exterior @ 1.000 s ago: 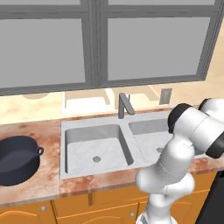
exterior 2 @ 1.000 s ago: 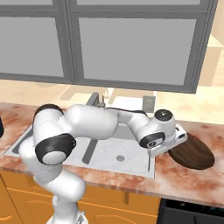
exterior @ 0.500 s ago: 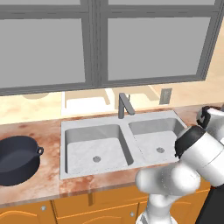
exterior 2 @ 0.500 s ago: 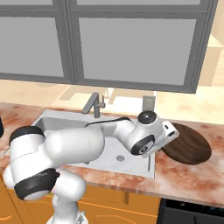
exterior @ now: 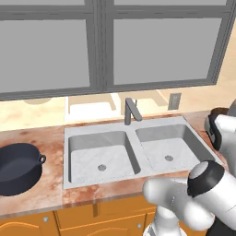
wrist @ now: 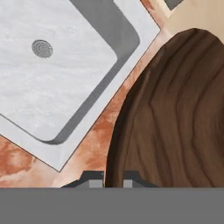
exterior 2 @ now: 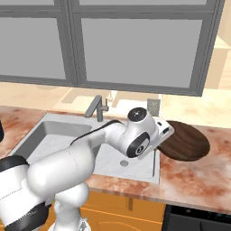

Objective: Place the bowl in the left basin and the pot in the right basin of the sink.

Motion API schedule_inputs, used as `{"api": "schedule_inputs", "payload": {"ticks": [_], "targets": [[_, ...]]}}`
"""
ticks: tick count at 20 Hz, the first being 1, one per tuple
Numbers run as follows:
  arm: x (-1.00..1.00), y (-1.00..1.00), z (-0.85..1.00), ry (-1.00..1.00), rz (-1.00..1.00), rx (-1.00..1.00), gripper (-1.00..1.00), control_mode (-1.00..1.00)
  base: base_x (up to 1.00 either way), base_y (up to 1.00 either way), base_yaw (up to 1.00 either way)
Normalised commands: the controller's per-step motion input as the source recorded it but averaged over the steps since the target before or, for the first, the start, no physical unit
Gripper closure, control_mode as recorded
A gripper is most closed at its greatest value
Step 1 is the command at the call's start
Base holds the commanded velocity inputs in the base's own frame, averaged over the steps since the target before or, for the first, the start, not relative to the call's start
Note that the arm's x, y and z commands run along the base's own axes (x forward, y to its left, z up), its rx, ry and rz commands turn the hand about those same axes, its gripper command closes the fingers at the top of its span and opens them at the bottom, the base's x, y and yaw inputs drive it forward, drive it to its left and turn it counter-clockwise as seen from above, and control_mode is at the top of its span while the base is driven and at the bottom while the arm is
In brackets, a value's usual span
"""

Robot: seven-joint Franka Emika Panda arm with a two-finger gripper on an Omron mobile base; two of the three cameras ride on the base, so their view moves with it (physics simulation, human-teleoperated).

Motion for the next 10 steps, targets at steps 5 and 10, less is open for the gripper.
{"api": "schedule_inputs", "payload": {"ticks": [5,10], "targets": [[-0.20,0.24,0.34,0.13,0.12,0.00,1.00,-1.00,0.00,0.00,0.00],[-0.28,0.18,0.27,0.13,0.12,0.00,1.00,-1.00,0.00,0.00,0.00]]}}
